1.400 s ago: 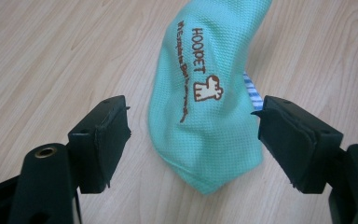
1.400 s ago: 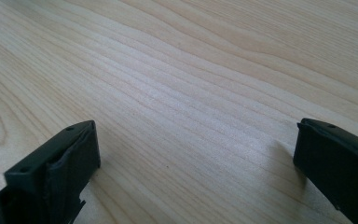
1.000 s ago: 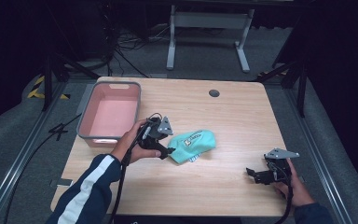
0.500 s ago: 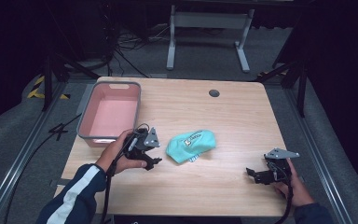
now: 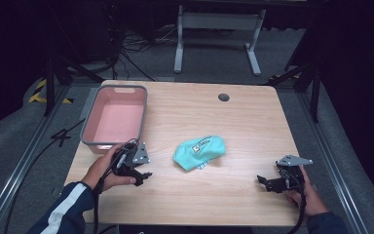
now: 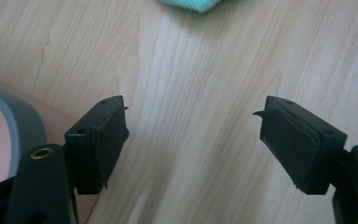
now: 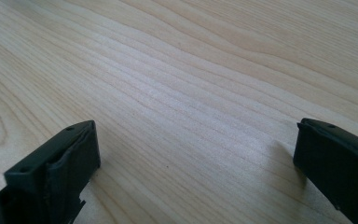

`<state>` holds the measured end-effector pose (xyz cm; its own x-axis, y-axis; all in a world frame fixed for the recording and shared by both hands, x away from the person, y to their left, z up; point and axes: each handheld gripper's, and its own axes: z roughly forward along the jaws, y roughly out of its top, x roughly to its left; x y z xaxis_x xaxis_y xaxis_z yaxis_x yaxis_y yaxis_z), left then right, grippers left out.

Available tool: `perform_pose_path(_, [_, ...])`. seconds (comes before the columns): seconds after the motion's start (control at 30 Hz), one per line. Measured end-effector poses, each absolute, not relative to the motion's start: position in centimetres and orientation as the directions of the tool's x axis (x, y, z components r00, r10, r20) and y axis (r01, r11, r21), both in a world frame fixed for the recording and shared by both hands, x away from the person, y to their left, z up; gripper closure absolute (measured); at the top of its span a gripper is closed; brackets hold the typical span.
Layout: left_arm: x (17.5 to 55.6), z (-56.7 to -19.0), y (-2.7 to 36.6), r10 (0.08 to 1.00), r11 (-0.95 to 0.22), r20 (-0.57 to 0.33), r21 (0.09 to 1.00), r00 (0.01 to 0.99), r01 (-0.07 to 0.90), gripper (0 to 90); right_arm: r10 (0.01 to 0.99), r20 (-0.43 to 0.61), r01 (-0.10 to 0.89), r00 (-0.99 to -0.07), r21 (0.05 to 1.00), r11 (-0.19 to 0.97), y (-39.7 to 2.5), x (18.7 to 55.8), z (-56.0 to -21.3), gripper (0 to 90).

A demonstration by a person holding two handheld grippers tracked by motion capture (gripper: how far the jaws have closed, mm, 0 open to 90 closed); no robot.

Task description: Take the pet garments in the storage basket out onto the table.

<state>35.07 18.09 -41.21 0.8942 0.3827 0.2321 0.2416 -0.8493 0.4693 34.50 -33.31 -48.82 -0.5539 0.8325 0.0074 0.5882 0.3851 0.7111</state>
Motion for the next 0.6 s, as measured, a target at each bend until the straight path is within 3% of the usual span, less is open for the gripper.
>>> perform_pose_path(0.6, [33.3, -43.5, 22.9, 0.446, -0.835, 0.236, 0.456, 0.863, 0.307, 21.4, 0.833, 0.007, 0.588, -0.554, 0.711, 0.385, -33.3, 34.5, -48.8, 0.7])
